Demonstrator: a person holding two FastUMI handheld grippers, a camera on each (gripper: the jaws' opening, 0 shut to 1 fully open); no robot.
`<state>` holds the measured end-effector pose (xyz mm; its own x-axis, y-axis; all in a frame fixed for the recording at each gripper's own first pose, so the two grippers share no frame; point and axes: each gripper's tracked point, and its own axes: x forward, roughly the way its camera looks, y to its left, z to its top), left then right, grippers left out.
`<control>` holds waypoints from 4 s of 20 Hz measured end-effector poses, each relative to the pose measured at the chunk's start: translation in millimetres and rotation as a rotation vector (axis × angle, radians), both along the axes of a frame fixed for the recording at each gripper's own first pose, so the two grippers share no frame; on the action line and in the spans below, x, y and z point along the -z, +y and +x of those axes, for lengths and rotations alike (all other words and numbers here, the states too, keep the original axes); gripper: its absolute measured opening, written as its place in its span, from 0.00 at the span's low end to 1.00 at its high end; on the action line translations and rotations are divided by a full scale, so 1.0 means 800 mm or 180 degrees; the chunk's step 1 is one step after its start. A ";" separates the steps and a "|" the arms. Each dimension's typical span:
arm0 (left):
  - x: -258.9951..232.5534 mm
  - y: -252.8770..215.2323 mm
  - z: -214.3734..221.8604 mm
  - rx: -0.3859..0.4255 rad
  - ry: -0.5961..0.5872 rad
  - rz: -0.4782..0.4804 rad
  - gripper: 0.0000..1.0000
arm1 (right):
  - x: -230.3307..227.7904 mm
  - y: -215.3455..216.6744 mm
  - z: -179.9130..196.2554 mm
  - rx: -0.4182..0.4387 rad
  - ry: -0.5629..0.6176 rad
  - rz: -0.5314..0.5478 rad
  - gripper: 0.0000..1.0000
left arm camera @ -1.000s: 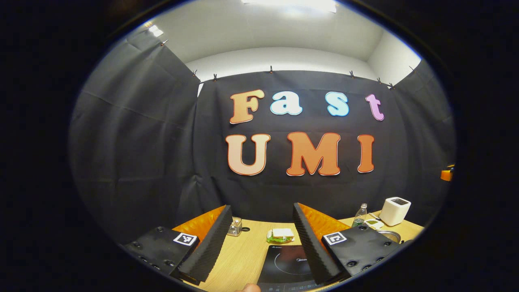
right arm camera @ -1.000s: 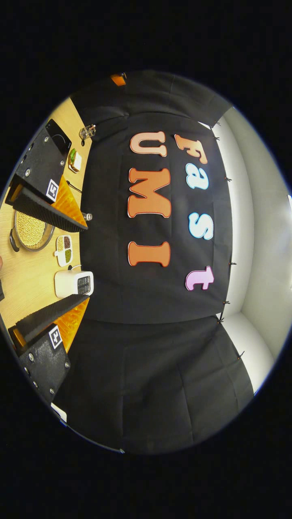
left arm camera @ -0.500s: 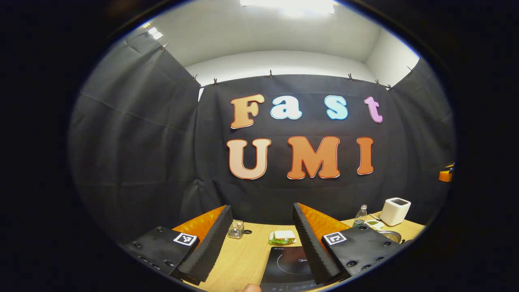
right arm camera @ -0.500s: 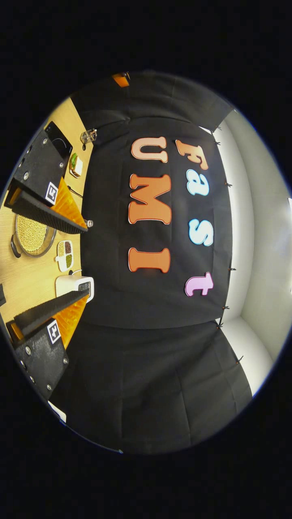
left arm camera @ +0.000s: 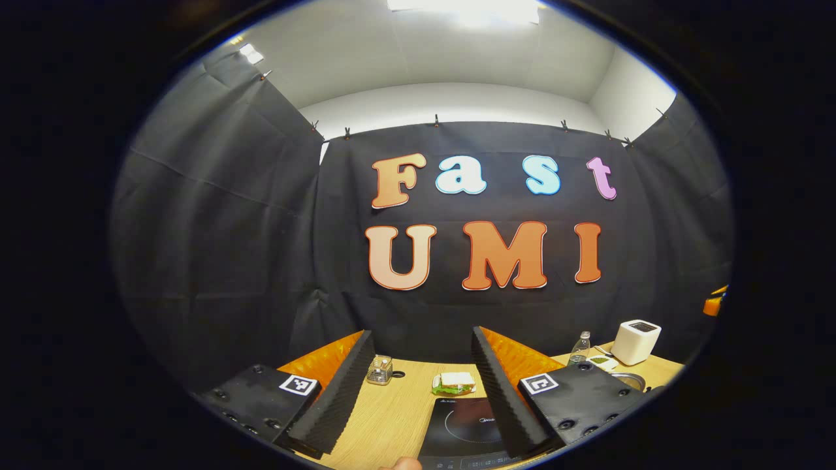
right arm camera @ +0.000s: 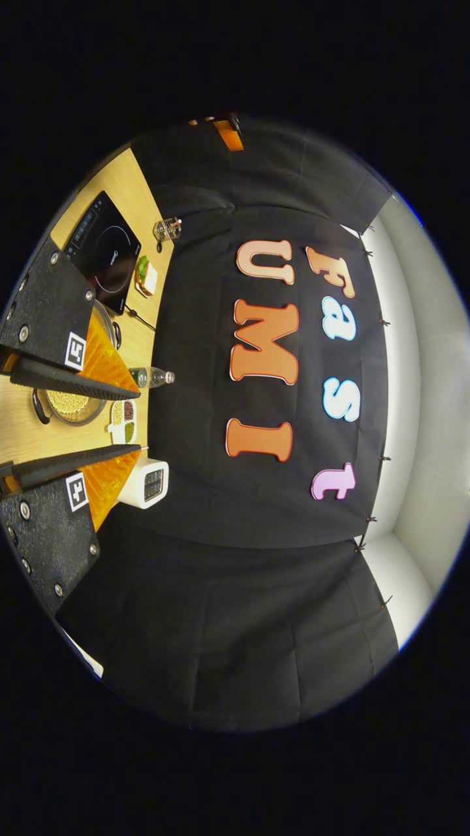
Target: First push the handle of the pot to place it horizontally, then grasp the pot with both hands and set it on the induction cooktop.
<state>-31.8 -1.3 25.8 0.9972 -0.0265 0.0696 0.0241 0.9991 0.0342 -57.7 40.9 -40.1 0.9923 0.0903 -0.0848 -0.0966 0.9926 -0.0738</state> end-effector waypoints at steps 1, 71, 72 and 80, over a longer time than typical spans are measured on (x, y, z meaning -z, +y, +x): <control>0.000 0.001 0.000 -0.0008 -0.0005 0.0005 0.98 | 0.008 0.003 -0.002 -0.0031 0.0045 0.0012 0.38; 0.007 -0.021 0.027 -0.0085 0.0122 0.0153 0.99 | 0.326 -0.029 0.086 0.0179 0.1884 0.0440 0.00; 0.008 -0.021 0.028 -0.0085 0.0127 0.0160 0.99 | 0.326 -0.030 0.091 0.0194 0.1877 0.0446 0.00; 0.022 -0.034 0.036 -0.0057 0.0208 0.0185 0.99 | 0.325 -0.045 0.121 0.0294 0.1815 0.0501 0.00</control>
